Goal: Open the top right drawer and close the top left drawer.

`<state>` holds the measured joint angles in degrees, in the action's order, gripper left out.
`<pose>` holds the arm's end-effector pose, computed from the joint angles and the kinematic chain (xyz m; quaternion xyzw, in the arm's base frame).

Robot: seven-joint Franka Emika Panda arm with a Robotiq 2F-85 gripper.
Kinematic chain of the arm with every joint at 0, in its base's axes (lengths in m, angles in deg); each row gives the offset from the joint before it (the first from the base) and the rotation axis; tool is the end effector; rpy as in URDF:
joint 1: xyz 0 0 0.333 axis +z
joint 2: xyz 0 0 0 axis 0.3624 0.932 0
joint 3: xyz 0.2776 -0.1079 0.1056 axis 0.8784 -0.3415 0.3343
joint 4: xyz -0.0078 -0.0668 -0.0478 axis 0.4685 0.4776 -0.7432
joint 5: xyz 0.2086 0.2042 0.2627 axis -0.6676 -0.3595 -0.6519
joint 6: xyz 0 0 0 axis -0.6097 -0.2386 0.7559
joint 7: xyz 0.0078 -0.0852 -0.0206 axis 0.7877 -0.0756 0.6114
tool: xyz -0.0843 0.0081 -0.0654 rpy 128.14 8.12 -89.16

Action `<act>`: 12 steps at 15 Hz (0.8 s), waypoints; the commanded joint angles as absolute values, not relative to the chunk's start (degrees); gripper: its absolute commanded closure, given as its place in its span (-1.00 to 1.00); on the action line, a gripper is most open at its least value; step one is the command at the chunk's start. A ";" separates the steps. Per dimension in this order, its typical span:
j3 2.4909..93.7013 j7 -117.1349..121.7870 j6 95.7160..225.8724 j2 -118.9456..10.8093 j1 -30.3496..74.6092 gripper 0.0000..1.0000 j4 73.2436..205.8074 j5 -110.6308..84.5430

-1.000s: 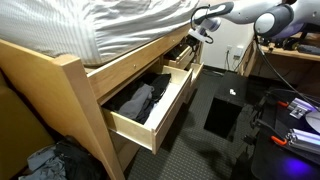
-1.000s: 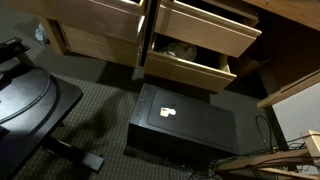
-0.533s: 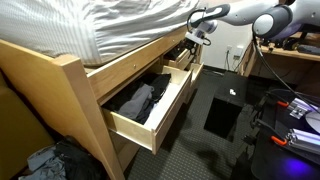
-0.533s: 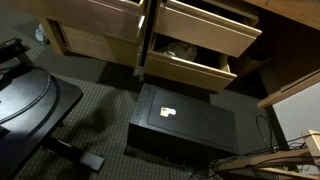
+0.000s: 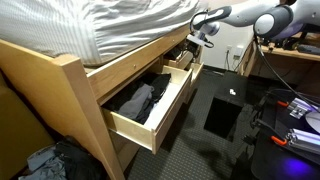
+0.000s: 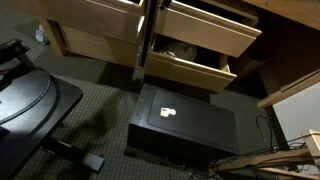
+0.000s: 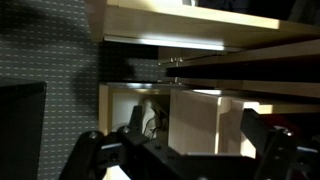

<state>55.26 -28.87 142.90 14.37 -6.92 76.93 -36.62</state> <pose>0.7213 -0.3441 0.0944 -0.7903 0.5827 -0.0017 0.1894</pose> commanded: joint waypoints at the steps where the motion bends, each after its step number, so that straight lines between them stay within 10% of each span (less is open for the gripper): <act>1: 55.55 -30.08 144.88 14.37 -7.64 -1.00 77.22 -37.68; 12: 53.07 -33.35 146.36 14.03 -7.04 -1.00 75.99 -35.14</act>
